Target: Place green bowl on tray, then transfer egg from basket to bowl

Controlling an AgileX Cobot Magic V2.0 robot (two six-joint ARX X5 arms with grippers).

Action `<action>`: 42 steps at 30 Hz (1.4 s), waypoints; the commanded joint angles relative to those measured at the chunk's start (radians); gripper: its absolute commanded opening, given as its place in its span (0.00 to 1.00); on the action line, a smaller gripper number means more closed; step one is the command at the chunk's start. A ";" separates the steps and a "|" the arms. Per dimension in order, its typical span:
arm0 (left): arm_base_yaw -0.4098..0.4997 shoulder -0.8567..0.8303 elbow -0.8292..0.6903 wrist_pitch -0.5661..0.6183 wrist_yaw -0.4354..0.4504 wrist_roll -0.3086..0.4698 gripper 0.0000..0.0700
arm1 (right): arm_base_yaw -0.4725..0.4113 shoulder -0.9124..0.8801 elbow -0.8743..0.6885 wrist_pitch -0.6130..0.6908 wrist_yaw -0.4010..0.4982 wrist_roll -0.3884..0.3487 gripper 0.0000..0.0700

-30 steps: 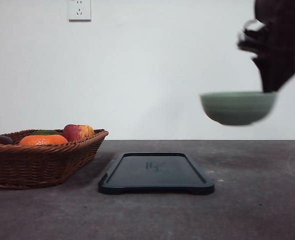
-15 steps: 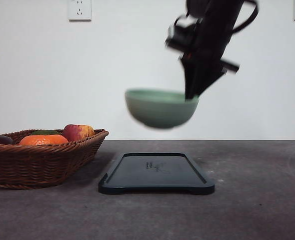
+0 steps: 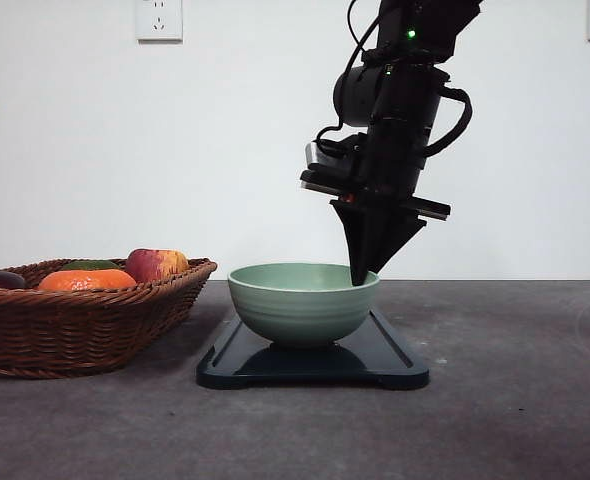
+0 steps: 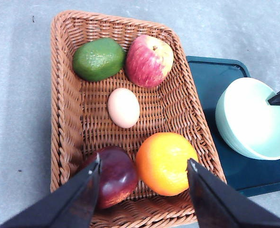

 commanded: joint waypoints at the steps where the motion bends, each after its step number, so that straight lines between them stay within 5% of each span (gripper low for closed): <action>1: -0.002 0.008 0.021 0.010 0.005 0.007 0.50 | 0.010 0.025 0.021 0.005 0.000 0.012 0.35; 3: -0.002 0.008 0.021 0.010 0.005 0.007 0.50 | 0.012 0.023 0.025 -0.003 0.000 0.012 0.41; 14: -0.002 0.008 0.021 0.009 0.005 0.007 0.50 | 0.012 -0.144 0.016 -0.002 0.000 -0.042 0.41; 29: -0.002 0.008 0.021 0.004 0.005 0.008 0.50 | 0.006 -0.726 -0.765 0.533 0.005 -0.043 0.40; 42: -0.002 0.008 0.021 0.010 0.005 0.007 0.50 | -0.016 -1.250 -1.145 0.510 0.134 -0.007 0.39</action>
